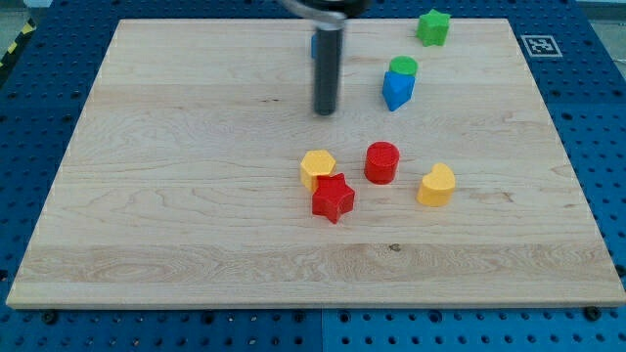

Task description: Move the blue cube down a bit

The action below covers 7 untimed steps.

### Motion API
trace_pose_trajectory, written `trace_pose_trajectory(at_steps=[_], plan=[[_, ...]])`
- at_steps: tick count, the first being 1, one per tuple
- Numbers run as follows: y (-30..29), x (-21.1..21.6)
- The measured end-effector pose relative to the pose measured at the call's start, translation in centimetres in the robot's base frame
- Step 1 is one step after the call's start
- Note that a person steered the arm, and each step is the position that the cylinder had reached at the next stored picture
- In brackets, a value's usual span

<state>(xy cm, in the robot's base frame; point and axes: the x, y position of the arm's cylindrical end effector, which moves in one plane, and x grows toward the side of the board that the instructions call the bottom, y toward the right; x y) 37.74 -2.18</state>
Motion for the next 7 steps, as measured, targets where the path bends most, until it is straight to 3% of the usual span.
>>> trace_pose_trajectory(at_steps=[1,2,3,5,7], plan=[[-6.5,-4.4],[-9.8,-13.4],[-8.5,-17.8],[1.4,-18.2],[-0.2,-15.0]])
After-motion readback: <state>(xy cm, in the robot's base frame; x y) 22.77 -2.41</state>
